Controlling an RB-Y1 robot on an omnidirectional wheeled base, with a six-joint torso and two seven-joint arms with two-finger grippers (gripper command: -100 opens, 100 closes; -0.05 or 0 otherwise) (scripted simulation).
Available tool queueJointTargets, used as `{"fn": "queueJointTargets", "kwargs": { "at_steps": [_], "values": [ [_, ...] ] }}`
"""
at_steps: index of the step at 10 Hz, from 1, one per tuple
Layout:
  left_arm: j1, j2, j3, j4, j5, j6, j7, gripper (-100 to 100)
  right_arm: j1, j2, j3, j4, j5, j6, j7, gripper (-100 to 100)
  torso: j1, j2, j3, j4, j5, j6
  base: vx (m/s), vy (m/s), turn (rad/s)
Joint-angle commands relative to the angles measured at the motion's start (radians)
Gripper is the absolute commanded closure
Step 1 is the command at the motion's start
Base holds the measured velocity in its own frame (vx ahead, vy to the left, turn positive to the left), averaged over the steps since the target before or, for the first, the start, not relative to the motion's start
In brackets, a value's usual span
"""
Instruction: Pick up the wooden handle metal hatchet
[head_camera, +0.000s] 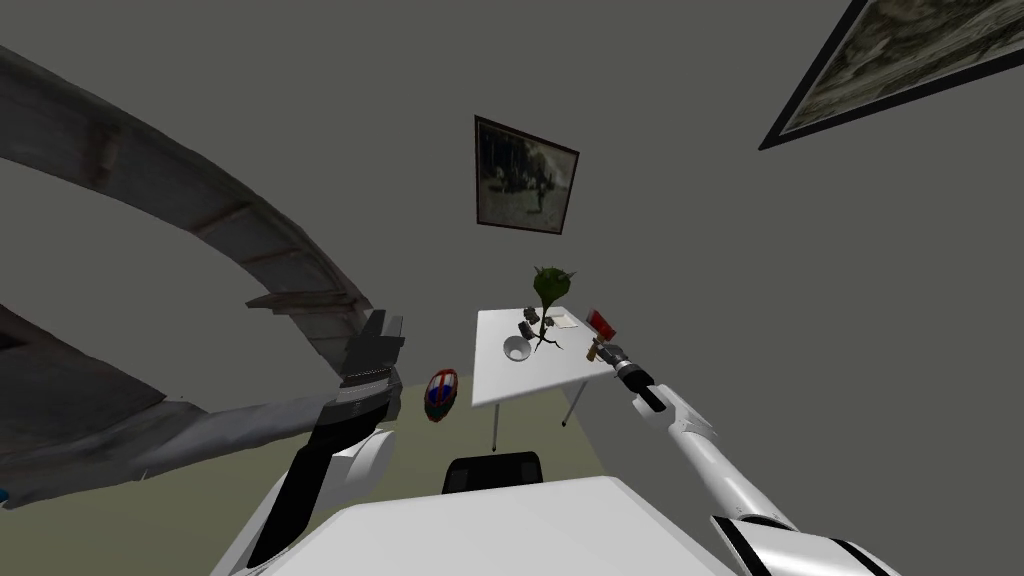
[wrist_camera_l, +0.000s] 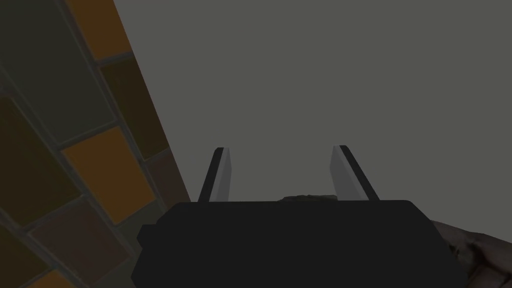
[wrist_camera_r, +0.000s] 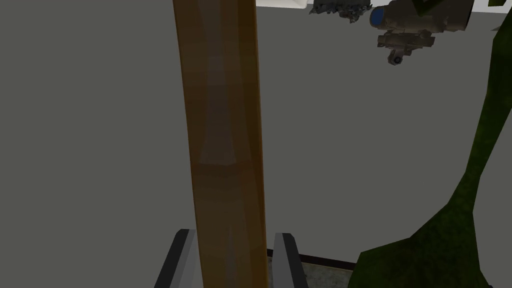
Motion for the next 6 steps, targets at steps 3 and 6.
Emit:
{"fn": "queueJointTargets", "kwargs": {
  "at_steps": [3,6],
  "values": [
    [0.000,0.000,0.000,0.000,0.000,0.000,0.000,0,0.087,0.062,-0.033,-0.126,0.042,0.092,-0.011,100,-0.001,-0.001,-0.001,-0.001,-0.001,0.001,-0.019,-0.062,0.076],
    [0.000,0.000,0.000,0.000,0.000,0.000,0.000,0,0.103,0.062,-0.033,-0.213,0.042,0.108,-0.011,100,-0.005,-0.002,-0.003,-0.004,-0.004,0.004,-0.011,-0.045,0.019]
  ]
}}
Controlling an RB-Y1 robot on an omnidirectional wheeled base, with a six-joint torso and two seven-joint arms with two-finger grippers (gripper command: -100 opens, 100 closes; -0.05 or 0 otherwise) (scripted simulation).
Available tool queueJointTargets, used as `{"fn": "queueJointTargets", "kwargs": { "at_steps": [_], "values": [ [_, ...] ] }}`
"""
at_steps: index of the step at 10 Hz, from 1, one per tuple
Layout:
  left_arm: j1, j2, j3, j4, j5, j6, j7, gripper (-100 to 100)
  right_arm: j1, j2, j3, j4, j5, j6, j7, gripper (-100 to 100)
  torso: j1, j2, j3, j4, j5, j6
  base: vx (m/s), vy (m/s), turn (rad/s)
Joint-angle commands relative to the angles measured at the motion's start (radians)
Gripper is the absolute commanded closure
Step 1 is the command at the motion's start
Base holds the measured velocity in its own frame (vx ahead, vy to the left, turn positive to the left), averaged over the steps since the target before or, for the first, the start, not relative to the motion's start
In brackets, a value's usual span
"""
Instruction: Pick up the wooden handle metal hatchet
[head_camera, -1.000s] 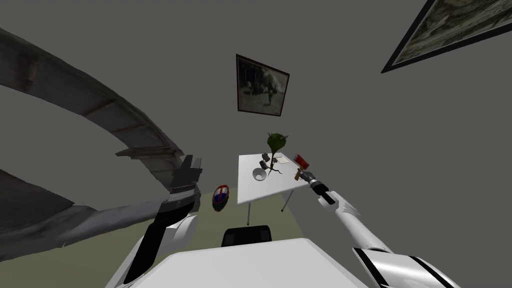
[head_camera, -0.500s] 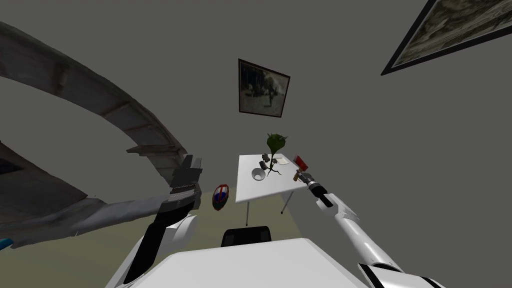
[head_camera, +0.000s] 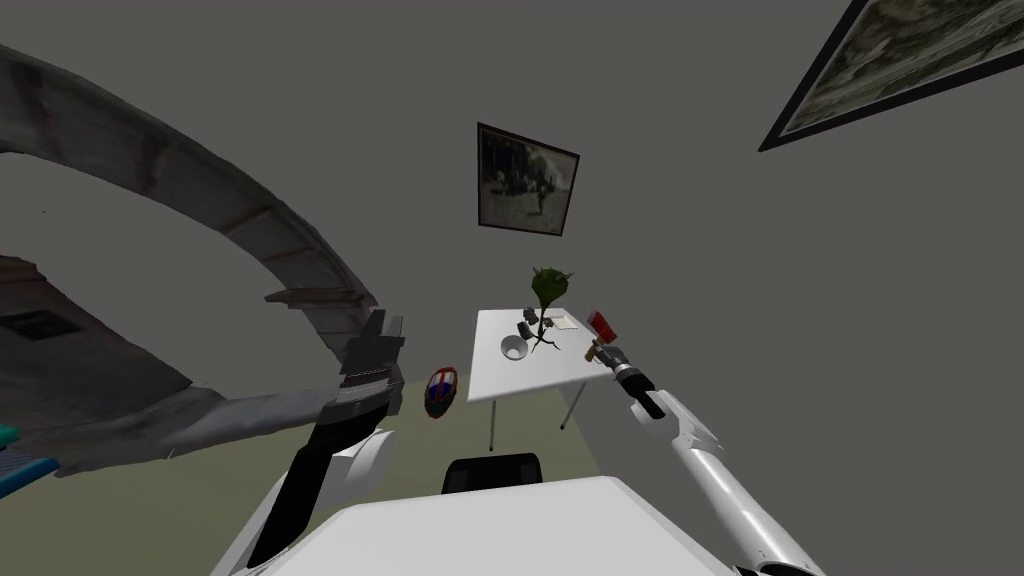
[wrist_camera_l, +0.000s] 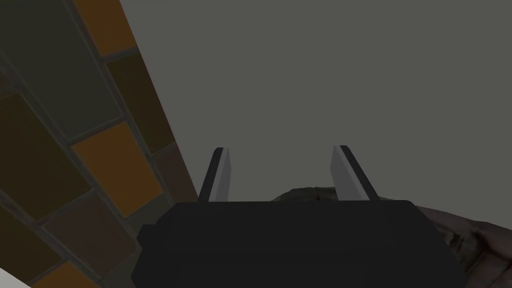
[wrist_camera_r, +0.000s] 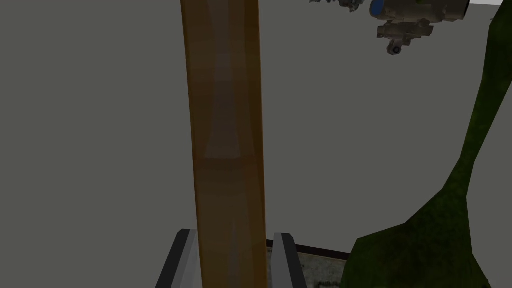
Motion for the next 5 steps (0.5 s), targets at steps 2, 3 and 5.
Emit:
{"fn": "queueJointTargets", "kwargs": {
  "at_steps": [2,3,5],
  "values": [
    [0.000,0.000,0.000,0.000,0.000,0.000,0.000,0,0.055,0.047,-0.025,-0.079,0.030,0.057,-0.002,100,-0.003,0.001,0.000,-0.001,-0.002,-0.001,-0.024,-0.071,0.124],
    [0.000,0.000,0.000,0.000,0.000,0.000,0.000,0,0.055,0.047,-0.025,-0.116,0.030,0.057,-0.002,100,-0.005,0.001,0.000,0.000,-0.001,0.001,-0.010,-0.039,-0.010],
    [0.000,0.000,0.000,0.000,0.000,0.000,0.000,0,0.120,0.089,-0.047,-0.165,0.059,0.125,-0.010,100,-0.005,0.001,0.000,-0.001,-0.002,0.001,-0.017,-0.075,0.107]
  ]
}}
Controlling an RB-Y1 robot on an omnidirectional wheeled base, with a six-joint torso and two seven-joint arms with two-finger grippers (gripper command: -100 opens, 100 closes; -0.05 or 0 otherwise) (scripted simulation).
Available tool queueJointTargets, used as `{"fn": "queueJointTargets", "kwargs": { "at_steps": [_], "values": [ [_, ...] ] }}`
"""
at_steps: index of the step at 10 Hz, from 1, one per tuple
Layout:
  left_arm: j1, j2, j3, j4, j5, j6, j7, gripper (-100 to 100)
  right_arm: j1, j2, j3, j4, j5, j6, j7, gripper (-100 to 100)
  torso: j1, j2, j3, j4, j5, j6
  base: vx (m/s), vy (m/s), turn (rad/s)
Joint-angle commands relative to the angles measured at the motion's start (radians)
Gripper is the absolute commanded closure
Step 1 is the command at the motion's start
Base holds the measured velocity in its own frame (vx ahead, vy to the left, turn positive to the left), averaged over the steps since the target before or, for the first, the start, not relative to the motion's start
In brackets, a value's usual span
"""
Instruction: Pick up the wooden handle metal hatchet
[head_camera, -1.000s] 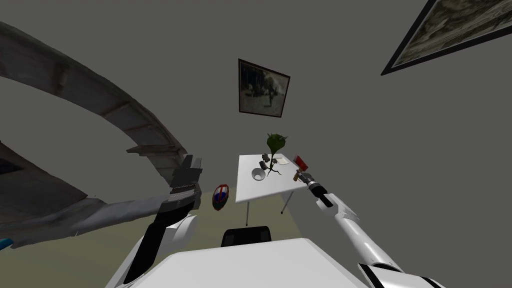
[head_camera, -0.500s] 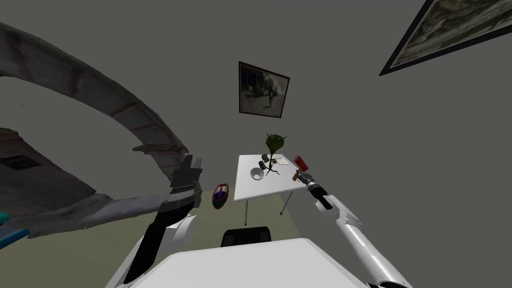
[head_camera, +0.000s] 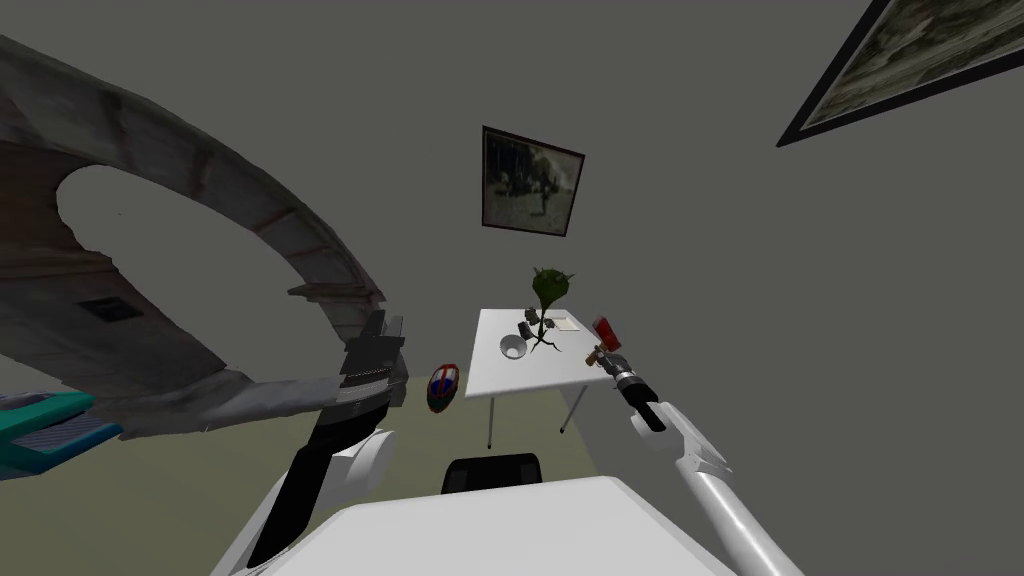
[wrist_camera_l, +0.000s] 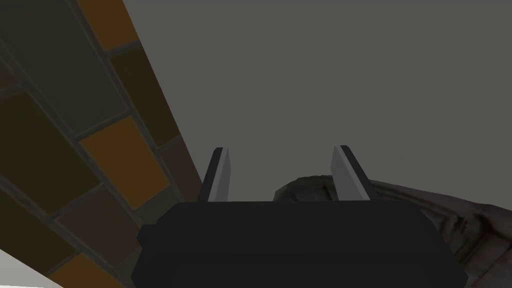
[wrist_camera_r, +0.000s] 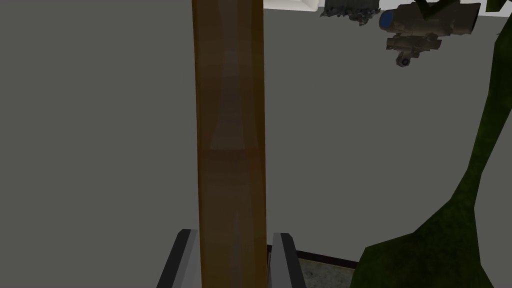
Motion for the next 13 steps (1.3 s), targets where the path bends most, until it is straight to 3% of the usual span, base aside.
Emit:
{"fn": "queueJointTargets", "kwargs": {
  "at_steps": [1,3,4,7,8,9,11,12,13],
  "values": [
    [0.000,0.000,0.000,0.000,0.000,0.000,0.000,0,0.022,0.002,-0.003,-0.050,0.003,0.024,-0.006,100,0.000,0.000,0.000,0.000,0.000,0.000,-0.015,-0.037,-0.006],
    [0.000,0.000,0.000,0.000,0.000,0.000,0.000,0,0.022,0.002,-0.003,-0.097,0.003,0.024,-0.006,100,0.006,0.000,0.000,0.001,0.002,-0.002,-0.005,-0.005,-0.015],
    [0.000,0.000,0.000,0.000,0.000,0.000,0.000,0,0.077,0.044,-0.025,-0.139,0.032,0.074,-0.015,100,0.008,-0.001,0.000,0.001,0.002,-0.002,-0.011,-0.052,0.151],
    [0.000,0.000,0.000,0.000,0.000,0.000,0.000,0,0.087,0.044,-0.025,-0.218,0.032,0.092,-0.015,100,0.003,0.000,0.001,0.001,0.002,0.000,-0.017,-0.047,0.020],
    [0.000,0.000,0.000,0.000,0.000,0.000,0.000,0,0.137,0.086,-0.047,-0.250,0.061,0.138,-0.023,100,0.006,0.000,0.000,0.001,0.002,-0.001,-0.022,-0.059,0.150],
    [0.000,0.000,0.000,0.000,0.000,0.000,0.000,0,0.152,0.086,-0.047,-0.279,0.061,0.157,-0.023,100,0.003,0.001,0.001,0.001,0.001,-0.001,-0.026,-0.069,0.100],
    [0.000,0.000,0.000,0.000,0.000,0.000,0.000,0,0.152,0.086,-0.047,-0.338,0.061,0.159,-0.023,100,0.004,0.000,0.000,0.001,0.003,0.001,-0.012,-0.025,-0.022],
    [0.000,0.000,0.000,0.000,0.000,0.000,0.000,0,0.159,0.081,-0.045,-0.330,0.058,0.165,-0.027,100,0.007,-0.001,0.000,0.001,0.003,-0.001,0.000,0.000,0.000],
    [0.000,0.000,0.000,0.000,0.000,0.000,0.000,0,0.158,0.080,-0.045,-0.335,0.058,0.168,-0.028,0,0.007,-0.001,-0.001,0.000,0.003,-0.001,0.000,0.000,0.000]
  ]
}}
